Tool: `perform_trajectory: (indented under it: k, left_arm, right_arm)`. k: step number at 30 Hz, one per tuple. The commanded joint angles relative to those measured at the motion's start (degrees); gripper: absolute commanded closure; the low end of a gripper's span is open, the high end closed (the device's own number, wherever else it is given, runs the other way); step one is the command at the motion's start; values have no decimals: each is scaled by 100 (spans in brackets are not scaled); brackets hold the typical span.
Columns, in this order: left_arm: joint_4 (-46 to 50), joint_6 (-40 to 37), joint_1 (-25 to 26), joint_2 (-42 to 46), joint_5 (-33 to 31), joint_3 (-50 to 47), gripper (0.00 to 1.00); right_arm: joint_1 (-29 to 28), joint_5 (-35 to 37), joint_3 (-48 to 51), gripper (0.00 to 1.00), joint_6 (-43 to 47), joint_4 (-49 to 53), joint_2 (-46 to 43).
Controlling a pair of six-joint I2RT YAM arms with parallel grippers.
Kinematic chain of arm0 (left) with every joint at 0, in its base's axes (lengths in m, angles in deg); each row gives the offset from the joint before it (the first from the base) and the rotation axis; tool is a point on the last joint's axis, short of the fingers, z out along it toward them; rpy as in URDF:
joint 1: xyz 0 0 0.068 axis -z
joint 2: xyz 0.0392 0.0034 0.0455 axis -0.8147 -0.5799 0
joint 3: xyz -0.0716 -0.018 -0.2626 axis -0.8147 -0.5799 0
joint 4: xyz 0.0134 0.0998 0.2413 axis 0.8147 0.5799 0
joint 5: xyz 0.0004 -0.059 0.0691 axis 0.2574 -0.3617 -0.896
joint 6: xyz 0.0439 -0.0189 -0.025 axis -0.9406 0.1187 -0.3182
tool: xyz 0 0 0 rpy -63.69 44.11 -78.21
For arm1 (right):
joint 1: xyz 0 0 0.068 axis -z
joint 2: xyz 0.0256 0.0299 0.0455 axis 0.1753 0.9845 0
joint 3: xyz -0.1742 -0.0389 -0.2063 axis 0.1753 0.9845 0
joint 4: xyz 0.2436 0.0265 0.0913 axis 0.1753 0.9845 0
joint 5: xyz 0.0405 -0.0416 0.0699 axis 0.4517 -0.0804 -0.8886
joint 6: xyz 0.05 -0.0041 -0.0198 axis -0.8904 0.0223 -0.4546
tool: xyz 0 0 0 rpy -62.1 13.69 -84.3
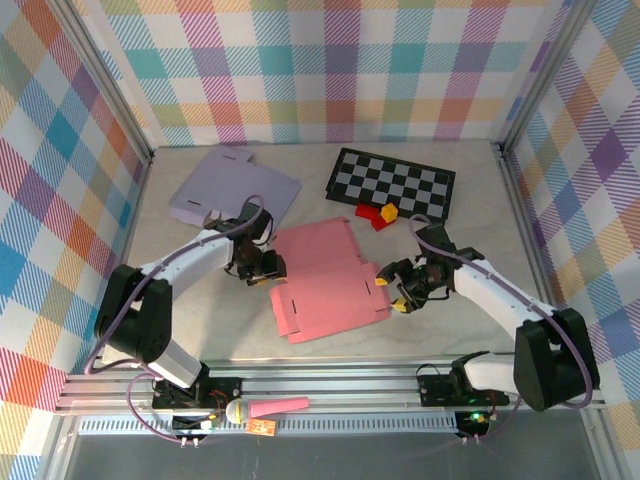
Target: Fold the paper box
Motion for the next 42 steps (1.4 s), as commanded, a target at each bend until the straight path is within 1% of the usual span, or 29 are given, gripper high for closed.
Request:
perform_trajectory:
  k: [1, 6, 10, 13, 18, 22, 27, 30, 37, 42]
  left_arm:
    - [383, -1390, -69, -233, 281, 355, 54]
    - [436, -1979, -70, -550, 674, 481, 53]
    - [593, -2383, -77, -693, 687, 517, 52]
    - [742, -2611, -79, -833, 887, 573, 51]
    - [778, -2702, -79, -940, 770, 547, 49]
    - [768, -2698, -79, -1022, 1002, 567, 48]
    - [715, -2610, -52, -1117, 1102, 558, 48]
    - [700, -2602, -35, -1112, 1072, 541, 48]
    - [700, -2606, 22, -1179, 1095, 470, 48]
    - [754, -2622, 78, -1172, 1071, 468, 49]
  right_arm:
    - [-20, -278, -272, 36, 267, -46, 226]
    - [-20, -442, -413, 36, 527, 5, 521]
    - [-19, -532, -556, 36, 676, 94, 685]
    - [-25, -562, -587, 35, 739, 155, 731]
    - [-50, -653, -431, 35, 699, 11, 748]
    - [-110, -664, -291, 35, 567, -125, 740]
    - [-134, -775, 168, 36, 138, -852, 864]
    - [-133, -750, 183, 37, 75, -1096, 1119]
    - [-44, -307, -454, 40, 704, -396, 1705]
    - [127, -243, -480, 42, 818, -328, 1888]
